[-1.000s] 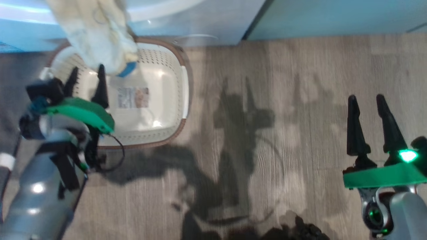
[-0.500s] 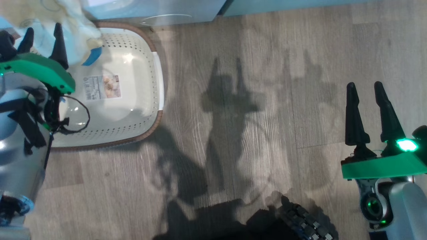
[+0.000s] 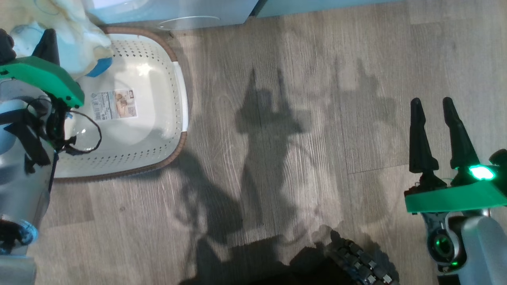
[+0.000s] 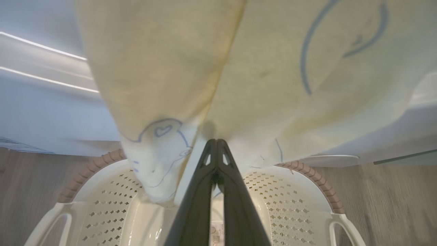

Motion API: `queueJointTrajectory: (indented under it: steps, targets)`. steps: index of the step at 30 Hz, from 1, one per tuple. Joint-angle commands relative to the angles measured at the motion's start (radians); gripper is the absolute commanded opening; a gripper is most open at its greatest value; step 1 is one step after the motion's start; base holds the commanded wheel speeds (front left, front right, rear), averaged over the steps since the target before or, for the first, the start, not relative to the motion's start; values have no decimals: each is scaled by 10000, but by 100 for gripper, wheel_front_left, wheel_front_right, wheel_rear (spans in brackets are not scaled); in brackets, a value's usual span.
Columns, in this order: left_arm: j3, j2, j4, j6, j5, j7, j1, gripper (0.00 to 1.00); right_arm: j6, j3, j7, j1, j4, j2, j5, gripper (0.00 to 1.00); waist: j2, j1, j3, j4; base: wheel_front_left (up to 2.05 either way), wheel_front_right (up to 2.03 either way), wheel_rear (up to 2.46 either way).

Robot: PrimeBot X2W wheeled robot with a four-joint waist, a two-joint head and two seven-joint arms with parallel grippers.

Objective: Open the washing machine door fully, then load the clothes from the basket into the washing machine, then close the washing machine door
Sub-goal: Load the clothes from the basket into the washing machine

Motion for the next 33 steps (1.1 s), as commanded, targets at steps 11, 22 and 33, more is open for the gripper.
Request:
queueJointTrajectory:
  steps: [11,22,33]
  targets:
    - [18,277,-209,-267,-49,-67,-24,0,44,-90,-94,62,-227,-150,-126,100,0,0,-200,505,0,0,0]
    - [212,146,-2209,396,77,-305,1474,0,44,-351,-94,216,-170,-150,-403,100,0,0,-720,983,0,0,0]
    - [759,-386,-6489,1606,707,-338,4573,35,44,-779,-94,593,-155,-150,-1056,100,0,0,-1694,1697,0,0,0]
